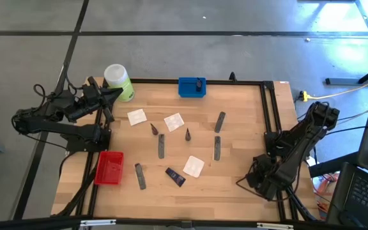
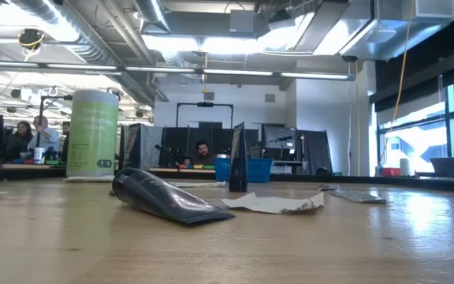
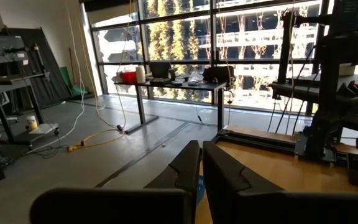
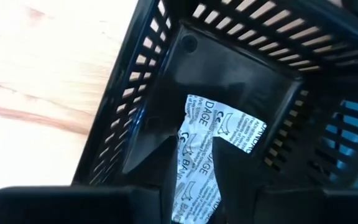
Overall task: Pick & Place Travel size toiletries
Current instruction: Put the black hair comb into the red basket
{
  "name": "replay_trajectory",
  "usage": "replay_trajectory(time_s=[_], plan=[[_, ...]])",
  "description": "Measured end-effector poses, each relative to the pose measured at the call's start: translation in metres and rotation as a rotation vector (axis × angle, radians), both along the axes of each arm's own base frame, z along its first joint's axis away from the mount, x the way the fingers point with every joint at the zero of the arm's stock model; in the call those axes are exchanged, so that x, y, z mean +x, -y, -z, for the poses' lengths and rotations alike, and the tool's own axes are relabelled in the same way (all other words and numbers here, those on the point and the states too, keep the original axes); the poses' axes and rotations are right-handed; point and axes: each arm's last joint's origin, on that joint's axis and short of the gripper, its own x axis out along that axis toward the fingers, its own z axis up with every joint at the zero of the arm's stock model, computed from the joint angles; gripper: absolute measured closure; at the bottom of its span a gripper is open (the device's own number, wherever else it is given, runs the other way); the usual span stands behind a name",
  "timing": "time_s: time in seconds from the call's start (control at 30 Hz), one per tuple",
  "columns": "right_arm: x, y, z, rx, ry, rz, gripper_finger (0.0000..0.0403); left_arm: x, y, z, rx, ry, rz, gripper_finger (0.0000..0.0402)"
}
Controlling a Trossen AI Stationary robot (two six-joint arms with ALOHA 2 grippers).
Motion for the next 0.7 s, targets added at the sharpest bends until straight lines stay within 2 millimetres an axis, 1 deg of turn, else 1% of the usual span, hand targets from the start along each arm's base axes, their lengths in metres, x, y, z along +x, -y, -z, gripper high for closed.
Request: replay_trajectory(time_s=[0.13,0.27,0.4,0.5,0.63,0.7], plan=[[-0.002,0.004,-0.008,0.019,0.018,0.005,0.0287,0.0,0.0,0.0,0.0,0.0,0.0,0.0386],[-0.001,0.01,-0.018,0.016,0.102,0.031,0.0298,0.0,0.0,0.0,0.0,0.0,0.0,0.0386],[0.002,0.02,-0.032,0.021,0.226,0.026,0.0325,0.0,0.0,0.0,0.0,0.0,0.0,0.0386],[0.006,0.029,-0.042,-0.011,0.354,-0.005,0.0351,0.0,0.0,0.0,0.0,0.0,0.0,0.0386],[0.013,0.043,-0.055,-0.101,0.512,-0.086,0.0388,0.0,0.0,0.0,0.0,0.0,0.0,0.0386],[0.017,0.051,-0.06,-0.168,0.577,-0.131,0.0397,0.0,0.0,0.0,0.0,0.0,0.0,0.0386]])
